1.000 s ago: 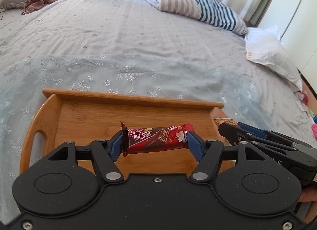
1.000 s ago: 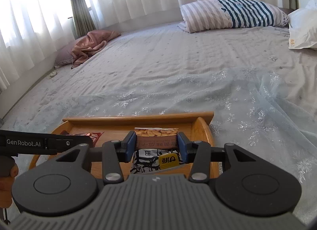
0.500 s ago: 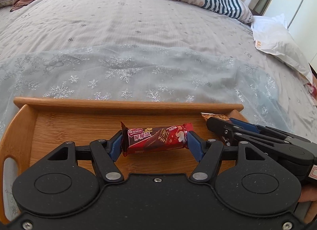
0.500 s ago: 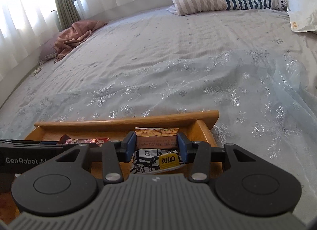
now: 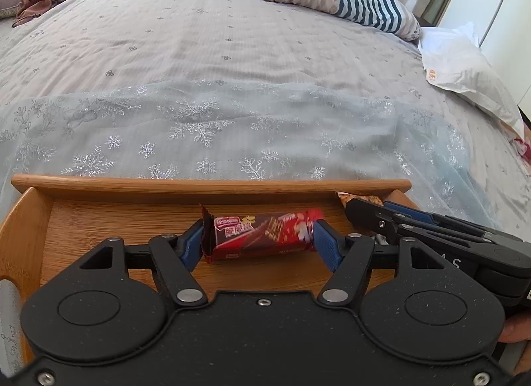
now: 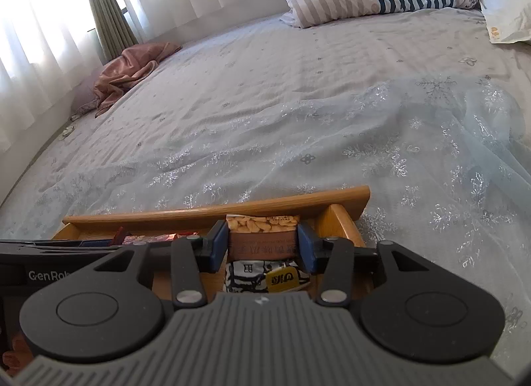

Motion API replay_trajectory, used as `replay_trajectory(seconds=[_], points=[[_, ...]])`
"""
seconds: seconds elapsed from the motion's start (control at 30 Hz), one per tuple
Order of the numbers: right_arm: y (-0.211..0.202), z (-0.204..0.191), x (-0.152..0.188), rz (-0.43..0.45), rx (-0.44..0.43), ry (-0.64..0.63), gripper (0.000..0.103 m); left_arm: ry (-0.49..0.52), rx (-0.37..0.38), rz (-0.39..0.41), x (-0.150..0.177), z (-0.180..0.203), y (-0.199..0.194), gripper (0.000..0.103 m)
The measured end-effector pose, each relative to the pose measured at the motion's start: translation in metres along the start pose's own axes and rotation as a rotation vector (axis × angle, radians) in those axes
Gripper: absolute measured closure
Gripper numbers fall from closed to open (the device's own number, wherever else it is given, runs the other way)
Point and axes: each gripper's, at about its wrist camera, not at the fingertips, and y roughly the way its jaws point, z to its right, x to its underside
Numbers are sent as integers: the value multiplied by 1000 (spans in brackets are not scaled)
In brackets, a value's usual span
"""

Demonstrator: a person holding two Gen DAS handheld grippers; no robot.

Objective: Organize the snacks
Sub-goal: 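Carry both snacks onto the wooden tray and open both tools to release them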

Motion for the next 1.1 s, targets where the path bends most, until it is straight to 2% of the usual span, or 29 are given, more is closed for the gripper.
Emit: replay_trajectory(seconds=[0.07, 0.13, 0.17, 0.3, 0.43, 0.73, 1.1], points=[[-2, 0, 0, 13, 4, 5, 47, -9, -6, 10, -1, -1, -2, 28], [-4, 3, -1, 24, 0, 28, 35, -18, -24, 25, -2, -4, -7, 17], [-7, 5, -2, 33, -11, 43, 34, -20, -23, 33, -2, -5, -10, 11], [-26, 7, 0, 73, -42, 54, 29, 12, -24, 65, 3, -5, -30, 5], [-48, 1, 2, 102, -48, 21, 24, 48, -23, 99, 14, -2, -56, 3], [-110, -18, 19, 172, -80, -68, 13, 62, -22, 156, 44, -1, -114, 2], [-170, -41, 57, 239, -75, -168, 11, 87, 18, 215, 94, 6, -185, 1]])
